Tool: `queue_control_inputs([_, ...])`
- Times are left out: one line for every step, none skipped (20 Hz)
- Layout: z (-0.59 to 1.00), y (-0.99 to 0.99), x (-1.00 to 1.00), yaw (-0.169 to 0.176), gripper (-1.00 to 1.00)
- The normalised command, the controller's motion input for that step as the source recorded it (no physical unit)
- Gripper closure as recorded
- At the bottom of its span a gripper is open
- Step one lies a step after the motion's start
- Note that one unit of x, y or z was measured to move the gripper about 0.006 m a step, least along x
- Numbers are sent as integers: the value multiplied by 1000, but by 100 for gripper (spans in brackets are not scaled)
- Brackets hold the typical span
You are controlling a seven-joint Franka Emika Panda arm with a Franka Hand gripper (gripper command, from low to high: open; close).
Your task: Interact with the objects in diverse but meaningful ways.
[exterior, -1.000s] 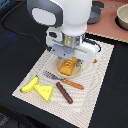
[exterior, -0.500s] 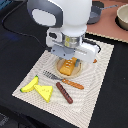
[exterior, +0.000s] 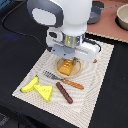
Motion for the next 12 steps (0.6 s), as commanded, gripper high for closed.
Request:
queue_control_inputs([920,0,177,-59,100])
queue_control_inputs([966,0,166,-68,100])
queue_control_inputs([951,0,166,-78,100])
queue_control_inputs([991,0,260,-84,100])
queue_control_inputs([1000,89,417,-89,100])
queue_control_inputs([1000,126,463,-90,100])
queue_control_inputs([1000,120,420,-81,100])
queue_control_inputs([934,69,391,-71,100])
queue_control_inputs([811,43,346,-66,100])
queue_control_inputs([726,29,320,-63,100])
queue_control_inputs([614,0,269,-62,100])
queue_control_inputs([509,0,203,-60,100])
